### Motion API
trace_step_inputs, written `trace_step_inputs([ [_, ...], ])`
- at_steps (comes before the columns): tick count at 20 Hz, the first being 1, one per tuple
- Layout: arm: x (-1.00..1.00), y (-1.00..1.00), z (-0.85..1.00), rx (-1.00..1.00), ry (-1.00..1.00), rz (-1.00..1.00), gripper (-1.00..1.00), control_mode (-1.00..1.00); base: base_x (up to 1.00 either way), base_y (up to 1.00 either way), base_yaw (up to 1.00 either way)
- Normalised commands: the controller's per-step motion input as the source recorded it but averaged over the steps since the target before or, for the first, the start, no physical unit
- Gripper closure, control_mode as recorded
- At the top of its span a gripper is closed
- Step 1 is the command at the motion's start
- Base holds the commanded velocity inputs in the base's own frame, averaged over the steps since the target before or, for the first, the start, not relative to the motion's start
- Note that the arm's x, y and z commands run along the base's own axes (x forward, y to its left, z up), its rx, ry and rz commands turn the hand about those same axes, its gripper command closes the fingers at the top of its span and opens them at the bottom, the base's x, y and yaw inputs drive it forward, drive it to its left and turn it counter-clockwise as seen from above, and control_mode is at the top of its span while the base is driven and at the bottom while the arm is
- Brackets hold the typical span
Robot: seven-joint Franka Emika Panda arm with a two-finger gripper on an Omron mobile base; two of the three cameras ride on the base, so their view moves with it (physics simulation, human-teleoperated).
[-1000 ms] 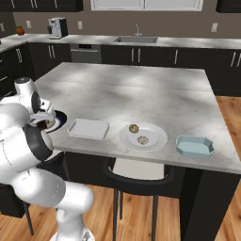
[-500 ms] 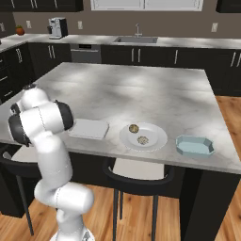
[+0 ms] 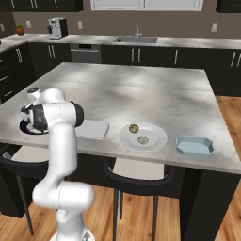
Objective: Place two dumplings into each of the tupperware containers and then place the containers in the fridge.
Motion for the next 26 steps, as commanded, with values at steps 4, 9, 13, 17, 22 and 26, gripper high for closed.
trace_step_inputs([
  [4,0.68,0.03,-0.43,-0.04,0.00,-0.01,-1.00,-1.00,0.00,0.00,0.00],
  [9,0.60,-0.01,-0.41,0.00,0.00,-0.05,-1.00,-1.00,0.00,0.00,0.00],
  [13,0.25,-0.12,-0.40,-0.01,0.00,-0.12,1.00,-1.00,0.00,0.00,0.00],
  [17,0.00,-0.98,0.16,0.08,0.02,-0.38,1.00,-1.00,0.00,0.00,0.00],
  [22,-0.04,-1.00,0.67,0.25,0.01,-0.31,1.00,-1.00,0.00,0.00,0.00],
  [26,-0.04,-1.00,0.67,0.27,0.00,-0.28,1.00,-1.00,0.00,0.00,0.00],
])
